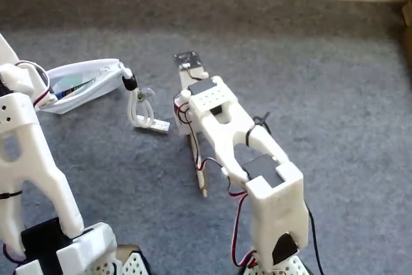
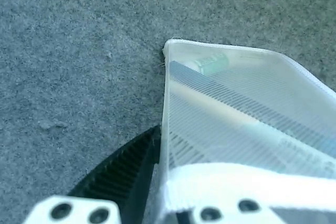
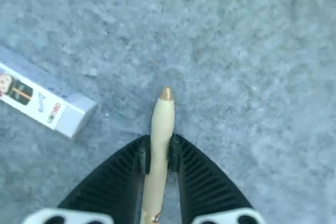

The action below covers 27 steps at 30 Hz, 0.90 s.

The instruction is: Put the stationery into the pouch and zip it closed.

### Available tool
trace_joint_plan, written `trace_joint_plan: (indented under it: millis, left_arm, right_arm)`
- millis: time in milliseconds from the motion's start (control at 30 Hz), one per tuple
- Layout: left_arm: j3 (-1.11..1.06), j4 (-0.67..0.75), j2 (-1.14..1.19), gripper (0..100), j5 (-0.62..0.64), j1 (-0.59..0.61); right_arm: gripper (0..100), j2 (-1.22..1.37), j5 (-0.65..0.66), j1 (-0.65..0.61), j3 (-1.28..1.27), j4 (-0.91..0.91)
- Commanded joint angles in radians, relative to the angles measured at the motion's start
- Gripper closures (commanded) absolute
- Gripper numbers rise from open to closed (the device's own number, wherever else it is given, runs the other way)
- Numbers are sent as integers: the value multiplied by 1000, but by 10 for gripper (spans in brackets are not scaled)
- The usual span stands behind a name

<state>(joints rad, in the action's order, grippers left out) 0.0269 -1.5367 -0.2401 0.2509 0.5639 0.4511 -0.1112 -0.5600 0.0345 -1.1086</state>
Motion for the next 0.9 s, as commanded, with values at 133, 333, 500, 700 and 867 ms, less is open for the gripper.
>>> trace_joint_plan:
  millis: [133, 333, 500, 700, 867]
  left_arm:
    - [8, 18, -25, 993, 0, 19]
    - [8, 18, -25, 993, 0, 19]
    - [8, 18, -25, 993, 0, 19]
    - [8, 18, -25, 993, 0, 19]
    - [8, 18, -25, 993, 0, 19]
  right_arm:
    - [995, -13, 152, 35, 35, -117]
    - [987, -10, 166, 31, 33, -120]
    - [917, -8, 166, 31, 30, -153]
    - [918, -5, 166, 21, 25, -183]
    - [957, 54, 167, 19, 2, -183]
